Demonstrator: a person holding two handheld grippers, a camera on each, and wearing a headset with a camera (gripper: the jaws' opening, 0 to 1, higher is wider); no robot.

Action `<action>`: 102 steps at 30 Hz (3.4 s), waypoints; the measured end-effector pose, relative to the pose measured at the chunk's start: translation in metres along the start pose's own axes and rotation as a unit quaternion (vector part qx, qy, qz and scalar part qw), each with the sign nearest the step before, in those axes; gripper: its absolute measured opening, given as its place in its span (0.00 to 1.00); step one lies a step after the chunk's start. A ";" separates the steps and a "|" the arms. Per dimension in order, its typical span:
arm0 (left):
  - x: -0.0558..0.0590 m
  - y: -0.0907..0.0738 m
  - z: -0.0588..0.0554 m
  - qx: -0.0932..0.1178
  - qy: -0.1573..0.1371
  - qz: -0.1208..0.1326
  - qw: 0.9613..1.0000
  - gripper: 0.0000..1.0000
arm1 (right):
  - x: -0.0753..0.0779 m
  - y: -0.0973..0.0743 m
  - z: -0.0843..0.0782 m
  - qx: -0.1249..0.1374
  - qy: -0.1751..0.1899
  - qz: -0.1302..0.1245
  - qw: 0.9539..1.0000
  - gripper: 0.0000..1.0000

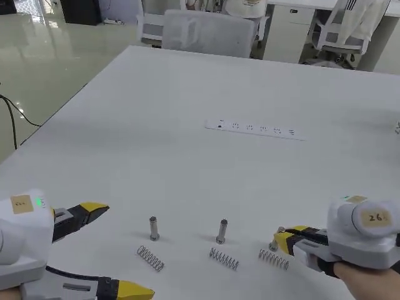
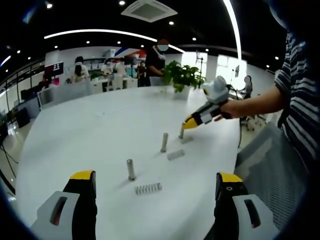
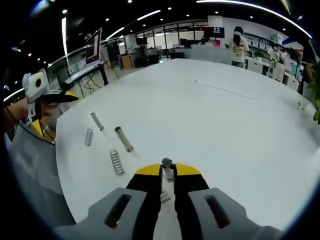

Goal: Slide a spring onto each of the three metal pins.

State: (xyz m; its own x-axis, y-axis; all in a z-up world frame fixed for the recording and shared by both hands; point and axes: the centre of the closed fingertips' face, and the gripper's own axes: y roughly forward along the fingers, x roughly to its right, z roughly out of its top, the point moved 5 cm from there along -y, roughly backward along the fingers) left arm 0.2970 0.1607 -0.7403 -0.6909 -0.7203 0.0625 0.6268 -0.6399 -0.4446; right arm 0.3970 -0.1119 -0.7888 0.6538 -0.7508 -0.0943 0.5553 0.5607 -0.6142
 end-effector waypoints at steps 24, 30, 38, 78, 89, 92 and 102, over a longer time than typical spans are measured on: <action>-0.001 -0.003 0.002 0.006 -0.004 0.006 1.000 0.97 | 0.002 -0.015 0.006 0.022 0.017 0.000 1.000 0.12; -0.002 -0.004 0.003 0.007 -0.004 0.006 1.000 0.97 | 0.005 -0.027 0.004 0.029 0.019 0.004 0.999 0.12; -0.004 -0.005 0.000 0.005 -0.012 0.006 1.000 0.97 | 0.001 -0.035 -0.004 0.022 0.007 0.018 1.000 0.12; -0.002 -0.010 -0.011 -0.004 -0.022 0.008 1.000 0.97 | -0.015 -0.012 -0.025 -0.067 -0.112 0.067 0.989 0.11; 0.002 -0.011 -0.011 -0.005 -0.020 0.006 1.000 0.97 | -0.011 -0.003 -0.035 -0.097 -0.135 0.067 0.984 0.11; 0.003 -0.011 -0.012 -0.006 -0.019 0.006 1.000 0.97 | -0.010 -0.003 -0.038 -0.103 -0.141 0.067 0.982 0.10; 0.003 -0.014 -0.011 -0.004 -0.022 0.007 1.000 0.97 | -0.011 0.000 -0.042 -0.109 -0.166 0.081 0.977 0.08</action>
State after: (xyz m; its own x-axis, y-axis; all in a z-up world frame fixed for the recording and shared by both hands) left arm 0.2818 0.1702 -0.7437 -0.6646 -0.7411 0.0955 0.6341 -0.6270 -0.4524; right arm 0.3678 -0.1185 -0.8209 0.8743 -0.4843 0.0327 0.3319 0.5474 -0.7682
